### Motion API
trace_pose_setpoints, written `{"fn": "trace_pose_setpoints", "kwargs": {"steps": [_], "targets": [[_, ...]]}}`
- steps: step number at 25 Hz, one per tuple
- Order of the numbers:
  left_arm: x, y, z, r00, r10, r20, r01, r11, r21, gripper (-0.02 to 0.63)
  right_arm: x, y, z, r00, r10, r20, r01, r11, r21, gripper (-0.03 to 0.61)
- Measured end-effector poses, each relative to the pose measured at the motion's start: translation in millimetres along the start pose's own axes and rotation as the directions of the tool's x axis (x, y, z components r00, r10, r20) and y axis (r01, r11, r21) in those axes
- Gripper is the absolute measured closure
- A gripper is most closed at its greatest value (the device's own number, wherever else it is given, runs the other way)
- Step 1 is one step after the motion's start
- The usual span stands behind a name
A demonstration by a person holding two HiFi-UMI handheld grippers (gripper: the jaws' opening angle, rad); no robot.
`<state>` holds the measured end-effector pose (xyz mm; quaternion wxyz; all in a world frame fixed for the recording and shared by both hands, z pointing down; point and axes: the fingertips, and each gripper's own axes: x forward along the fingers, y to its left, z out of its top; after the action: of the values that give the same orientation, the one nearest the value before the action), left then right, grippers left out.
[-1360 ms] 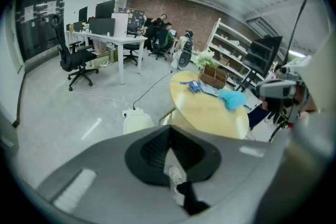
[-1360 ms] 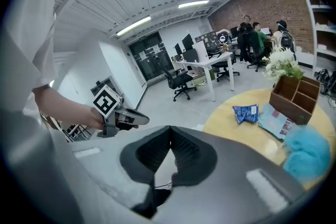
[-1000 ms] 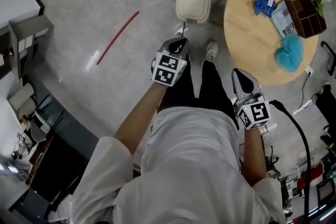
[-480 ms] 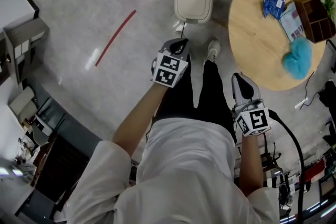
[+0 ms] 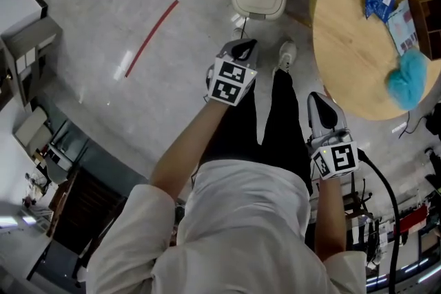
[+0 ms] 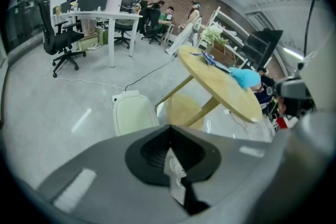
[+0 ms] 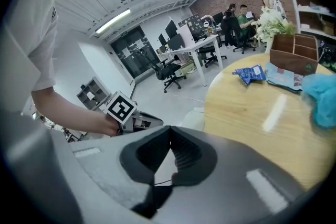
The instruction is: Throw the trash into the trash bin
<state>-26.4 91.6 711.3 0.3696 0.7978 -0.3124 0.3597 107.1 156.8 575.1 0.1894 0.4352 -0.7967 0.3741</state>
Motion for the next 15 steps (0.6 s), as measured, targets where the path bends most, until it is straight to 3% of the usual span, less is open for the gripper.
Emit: {"fn": "trace_pose_setpoints", "kwargs": {"steps": [15], "targets": [[53.8,29.1,-26.3,0.998,-0.017,-0.056,0.017,1.000,0.012,0.611,51.2,-12.8,-28.2,1.000,-0.005,0.015,0.004,0.999,0.038,0.578]]}}
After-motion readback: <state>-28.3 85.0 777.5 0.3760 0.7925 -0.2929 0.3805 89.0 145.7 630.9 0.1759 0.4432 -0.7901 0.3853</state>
